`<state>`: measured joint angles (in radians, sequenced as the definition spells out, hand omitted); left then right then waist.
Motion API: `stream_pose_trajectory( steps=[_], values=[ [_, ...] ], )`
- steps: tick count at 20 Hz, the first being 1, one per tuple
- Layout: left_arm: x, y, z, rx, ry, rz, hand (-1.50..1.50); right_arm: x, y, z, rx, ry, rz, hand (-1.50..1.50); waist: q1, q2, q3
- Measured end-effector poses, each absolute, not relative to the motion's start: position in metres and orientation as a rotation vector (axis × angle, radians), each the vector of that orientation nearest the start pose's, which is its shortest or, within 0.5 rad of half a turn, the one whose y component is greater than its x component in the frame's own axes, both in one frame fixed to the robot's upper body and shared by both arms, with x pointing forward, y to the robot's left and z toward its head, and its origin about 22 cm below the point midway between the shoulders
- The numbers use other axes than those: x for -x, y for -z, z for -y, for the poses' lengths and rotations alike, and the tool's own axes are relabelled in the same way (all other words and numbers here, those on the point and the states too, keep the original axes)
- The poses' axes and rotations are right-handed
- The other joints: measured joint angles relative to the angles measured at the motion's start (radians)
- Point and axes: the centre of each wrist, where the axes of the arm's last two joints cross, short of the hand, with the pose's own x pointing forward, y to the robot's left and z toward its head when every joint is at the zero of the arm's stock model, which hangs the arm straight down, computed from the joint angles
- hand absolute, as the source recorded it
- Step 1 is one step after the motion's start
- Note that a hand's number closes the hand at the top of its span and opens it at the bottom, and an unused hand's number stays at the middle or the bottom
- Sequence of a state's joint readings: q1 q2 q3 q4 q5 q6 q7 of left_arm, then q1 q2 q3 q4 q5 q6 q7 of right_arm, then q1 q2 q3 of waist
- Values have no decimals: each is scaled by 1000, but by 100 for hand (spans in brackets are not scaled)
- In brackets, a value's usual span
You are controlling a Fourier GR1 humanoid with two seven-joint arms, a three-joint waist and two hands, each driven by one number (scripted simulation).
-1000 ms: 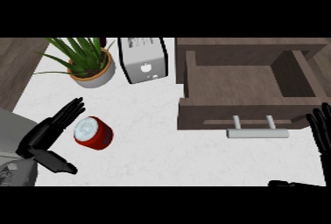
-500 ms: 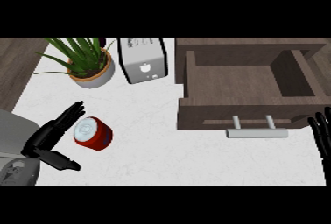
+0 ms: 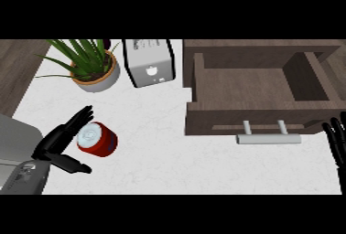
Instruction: Pick up the can, place it into the drawer and close the drawer
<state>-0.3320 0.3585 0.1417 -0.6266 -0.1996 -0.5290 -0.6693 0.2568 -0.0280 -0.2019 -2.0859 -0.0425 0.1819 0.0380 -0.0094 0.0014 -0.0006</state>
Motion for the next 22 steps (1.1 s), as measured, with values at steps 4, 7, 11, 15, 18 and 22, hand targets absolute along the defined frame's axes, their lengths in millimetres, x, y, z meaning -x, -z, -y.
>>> stream_pose_trajectory(
  steps=[4, 7, 11, 15, 18, 22],
  values=[
    [-288, 82, -366, 216, 456, 1480, -150, -160, -84, 298, 171, -13, 1804, -150, 0, 0, 0],
    [-288, 85, -365, 216, 461, 1484, -150, -164, -85, 298, 174, -9, 1804, -150, 0, 0, 0],
    [-289, 90, -360, 221, 457, 1476, -150, -161, -86, 300, 174, -16, 1802, -150, -1, 0, 0],
    [-293, 97, -342, 234, 457, 1481, -150, -161, -84, 298, 169, -14, 1804, -150, -2, 1, 0],
    [-297, 97, -337, 251, 456, 1481, -150, -158, -84, 300, 170, -7, 1801, -150, -1, 0, 0],
    [-299, 100, -331, 262, 470, 1479, -150, -163, -88, 297, 167, -11, 1806, -150, 0, 0, 0]
  ],
)
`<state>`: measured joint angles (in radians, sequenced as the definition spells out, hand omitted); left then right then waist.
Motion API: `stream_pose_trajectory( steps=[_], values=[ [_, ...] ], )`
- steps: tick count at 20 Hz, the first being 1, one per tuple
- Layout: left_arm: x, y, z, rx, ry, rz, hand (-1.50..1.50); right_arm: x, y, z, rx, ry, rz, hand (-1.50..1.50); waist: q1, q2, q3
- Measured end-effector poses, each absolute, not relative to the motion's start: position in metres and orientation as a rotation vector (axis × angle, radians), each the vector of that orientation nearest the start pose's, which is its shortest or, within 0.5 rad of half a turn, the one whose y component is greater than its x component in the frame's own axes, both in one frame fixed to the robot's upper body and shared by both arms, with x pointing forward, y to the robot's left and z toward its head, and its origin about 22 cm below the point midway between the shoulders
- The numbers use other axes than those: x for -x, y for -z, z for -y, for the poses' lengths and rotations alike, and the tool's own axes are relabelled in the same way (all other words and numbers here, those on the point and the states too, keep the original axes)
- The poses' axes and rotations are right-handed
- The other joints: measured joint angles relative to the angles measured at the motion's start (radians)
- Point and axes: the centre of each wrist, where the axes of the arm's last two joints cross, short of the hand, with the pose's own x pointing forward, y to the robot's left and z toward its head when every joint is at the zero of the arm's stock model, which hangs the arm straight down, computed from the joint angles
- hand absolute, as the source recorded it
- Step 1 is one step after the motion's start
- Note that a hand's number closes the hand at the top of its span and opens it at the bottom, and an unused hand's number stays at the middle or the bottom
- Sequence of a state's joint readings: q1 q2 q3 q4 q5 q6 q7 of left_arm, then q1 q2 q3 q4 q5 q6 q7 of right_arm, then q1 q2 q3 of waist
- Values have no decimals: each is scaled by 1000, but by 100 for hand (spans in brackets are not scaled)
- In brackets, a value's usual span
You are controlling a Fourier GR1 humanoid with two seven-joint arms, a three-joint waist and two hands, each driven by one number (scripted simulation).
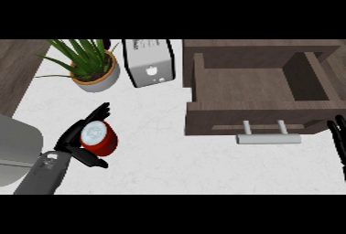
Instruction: Pick up the can, place it into the drawer and close the drawer
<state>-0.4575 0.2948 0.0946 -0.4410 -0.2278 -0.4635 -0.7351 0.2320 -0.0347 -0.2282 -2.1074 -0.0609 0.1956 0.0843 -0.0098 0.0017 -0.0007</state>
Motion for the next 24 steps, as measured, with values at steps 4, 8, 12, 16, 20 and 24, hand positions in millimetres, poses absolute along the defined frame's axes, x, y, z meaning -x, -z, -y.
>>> stream_pose_trajectory(
  steps=[4, 8, 12, 16, 20, 24],
  values=[
    [-305, 99, -318, 276, 486, 1490, -150, -156, -92, 300, 164, -10, 1805, -150, 0, -2, 2],
    [-306, 98, -311, 302, 499, 1506, 150, -155, -90, 302, 157, 1, 1806, -150, 3, -4, 3],
    [-311, 95, -302, 342, 490, 1511, 150, -151, -88, 301, 159, 7, 1812, -150, 3, -4, 3],
    [-312, 92, -295, 401, 473, 1490, 150, -146, -93, 303, 168, 18, 1808, -150, 6, -4, 2],
    [-311, 90, -282, 433, 451, 1504, 150, -145, -91, 301, 169, 16, 1814, -150, 8, -4, 1],
    [-311, 87, -288, 265, 227, 1579, 150, -142, -95, 302, 179, 29, 1811, -150, 16, -6, 1]
  ],
)
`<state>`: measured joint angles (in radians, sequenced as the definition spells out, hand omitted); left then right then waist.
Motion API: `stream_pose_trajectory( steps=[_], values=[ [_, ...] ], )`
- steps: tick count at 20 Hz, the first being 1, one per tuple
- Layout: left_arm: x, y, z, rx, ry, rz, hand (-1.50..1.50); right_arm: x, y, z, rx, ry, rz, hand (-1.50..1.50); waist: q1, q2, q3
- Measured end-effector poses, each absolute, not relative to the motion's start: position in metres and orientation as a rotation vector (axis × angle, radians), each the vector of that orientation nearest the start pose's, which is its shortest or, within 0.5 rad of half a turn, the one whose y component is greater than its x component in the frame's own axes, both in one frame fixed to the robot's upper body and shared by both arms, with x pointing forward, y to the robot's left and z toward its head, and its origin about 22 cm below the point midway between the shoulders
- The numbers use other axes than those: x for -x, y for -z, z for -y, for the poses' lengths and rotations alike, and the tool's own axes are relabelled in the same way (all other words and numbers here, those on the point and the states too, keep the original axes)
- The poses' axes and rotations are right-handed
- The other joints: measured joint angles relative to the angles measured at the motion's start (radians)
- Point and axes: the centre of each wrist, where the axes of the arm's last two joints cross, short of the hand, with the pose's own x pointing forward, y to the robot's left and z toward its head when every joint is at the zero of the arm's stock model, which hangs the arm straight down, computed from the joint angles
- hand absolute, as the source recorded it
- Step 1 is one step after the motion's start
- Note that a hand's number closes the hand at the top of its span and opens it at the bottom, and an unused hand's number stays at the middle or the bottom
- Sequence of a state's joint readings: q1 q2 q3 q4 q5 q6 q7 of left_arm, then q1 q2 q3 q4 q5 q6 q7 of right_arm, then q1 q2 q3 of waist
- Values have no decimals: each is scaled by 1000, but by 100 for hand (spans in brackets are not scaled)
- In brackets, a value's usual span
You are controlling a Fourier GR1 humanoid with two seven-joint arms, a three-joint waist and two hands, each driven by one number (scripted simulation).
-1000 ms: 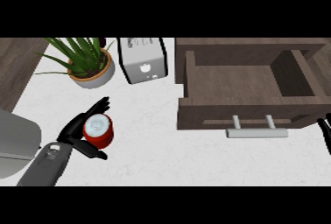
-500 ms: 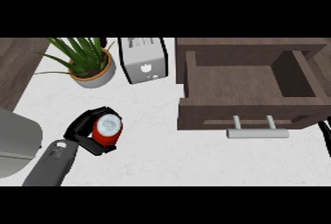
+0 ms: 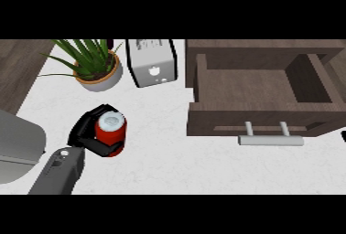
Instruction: Pick up the can, place it into the drawer and close the drawer
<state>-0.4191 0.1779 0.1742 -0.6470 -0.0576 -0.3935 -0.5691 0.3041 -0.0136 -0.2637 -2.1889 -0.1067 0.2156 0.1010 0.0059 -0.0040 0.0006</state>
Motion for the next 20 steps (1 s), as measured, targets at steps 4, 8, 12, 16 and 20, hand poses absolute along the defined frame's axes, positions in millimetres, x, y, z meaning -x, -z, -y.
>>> stream_pose_trajectory(
  steps=[4, 8, 12, 16, 20],
  values=[
    [-311, 84, -291, 70, -5, 1620, 150, -141, -93, 305, 187, 37, 1809, -150, 6, -1, 0],
    [-313, 66, -275, 8, -75, 1655, 150, -142, -97, 302, 183, 41, 1816, -150, 4, -2, 0],
    [-320, 35, -250, 8, -71, 1674, 150, -134, -96, 303, 184, 36, 1817, -150, -2, -1, 0],
    [-321, 2, -228, 6, -23, 1720, 150, -133, -94, 304, 184, 31, 1820, -150, -3, 0, 0],
    [-332, -36, -202, 20, 17, 1748, 150, -132, -97, 303, 189, 35, 1828, -150, -8, 1, 0]
  ],
)
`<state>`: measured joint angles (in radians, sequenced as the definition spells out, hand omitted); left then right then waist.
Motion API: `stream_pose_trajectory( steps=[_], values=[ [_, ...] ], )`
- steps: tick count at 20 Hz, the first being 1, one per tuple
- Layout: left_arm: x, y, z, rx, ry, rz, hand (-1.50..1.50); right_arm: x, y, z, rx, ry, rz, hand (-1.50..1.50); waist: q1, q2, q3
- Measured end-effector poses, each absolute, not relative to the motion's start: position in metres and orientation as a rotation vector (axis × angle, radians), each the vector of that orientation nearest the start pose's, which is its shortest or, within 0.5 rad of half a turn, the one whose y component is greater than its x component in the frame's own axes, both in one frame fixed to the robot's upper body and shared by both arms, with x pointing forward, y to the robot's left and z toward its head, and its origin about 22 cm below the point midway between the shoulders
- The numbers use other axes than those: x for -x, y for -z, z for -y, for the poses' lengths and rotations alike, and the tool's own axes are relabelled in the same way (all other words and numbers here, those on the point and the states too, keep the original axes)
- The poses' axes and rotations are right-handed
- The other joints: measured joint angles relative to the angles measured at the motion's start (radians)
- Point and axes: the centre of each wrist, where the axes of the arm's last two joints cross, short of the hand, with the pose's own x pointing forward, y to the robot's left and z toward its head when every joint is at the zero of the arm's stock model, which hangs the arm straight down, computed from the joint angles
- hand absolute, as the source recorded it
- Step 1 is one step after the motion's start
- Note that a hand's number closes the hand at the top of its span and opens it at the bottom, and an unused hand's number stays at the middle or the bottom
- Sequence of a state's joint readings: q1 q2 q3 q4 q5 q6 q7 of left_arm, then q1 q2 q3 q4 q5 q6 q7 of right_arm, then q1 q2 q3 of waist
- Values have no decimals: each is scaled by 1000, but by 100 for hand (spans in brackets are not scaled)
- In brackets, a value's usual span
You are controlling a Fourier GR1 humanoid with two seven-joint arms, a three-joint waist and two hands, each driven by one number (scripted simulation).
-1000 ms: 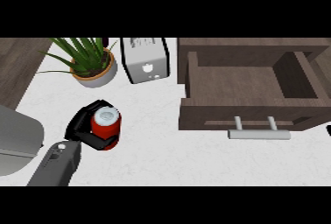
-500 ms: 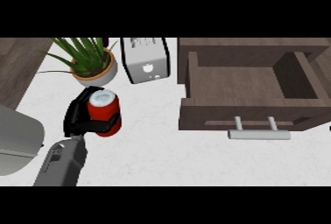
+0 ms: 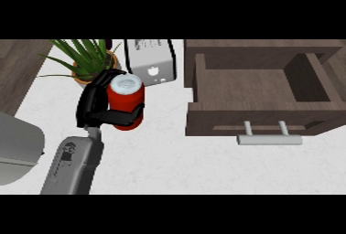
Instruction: Pick up the can, place it into the drawer and close the drawer
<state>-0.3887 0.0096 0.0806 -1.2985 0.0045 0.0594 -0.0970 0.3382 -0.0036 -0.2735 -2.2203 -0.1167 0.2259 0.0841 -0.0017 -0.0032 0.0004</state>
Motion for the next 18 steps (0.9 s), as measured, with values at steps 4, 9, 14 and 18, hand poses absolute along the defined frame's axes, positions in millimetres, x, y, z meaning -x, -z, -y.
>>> stream_pose_trajectory(
  steps=[4, 9, 14, 18],
  values=[
    [-336, -72, -172, 42, 53, 1760, 150, -133, -99, 305, 186, 35, 1828, -150, -3, 0, 0],
    [-347, -111, -131, 53, 97, 1769, 150, -135, -98, 305, 183, 40, 1830, -150, -9, 2, 0],
    [-361, -149, -96, 50, 131, 1794, 150, -142, -97, 304, 186, 43, 1830, -150, -11, 3, 0],
    [-370, -178, -72, 54, 144, 1813, 150, -143, -95, 305, 188, 36, 1828, -150, -14, 4, 0]
  ],
)
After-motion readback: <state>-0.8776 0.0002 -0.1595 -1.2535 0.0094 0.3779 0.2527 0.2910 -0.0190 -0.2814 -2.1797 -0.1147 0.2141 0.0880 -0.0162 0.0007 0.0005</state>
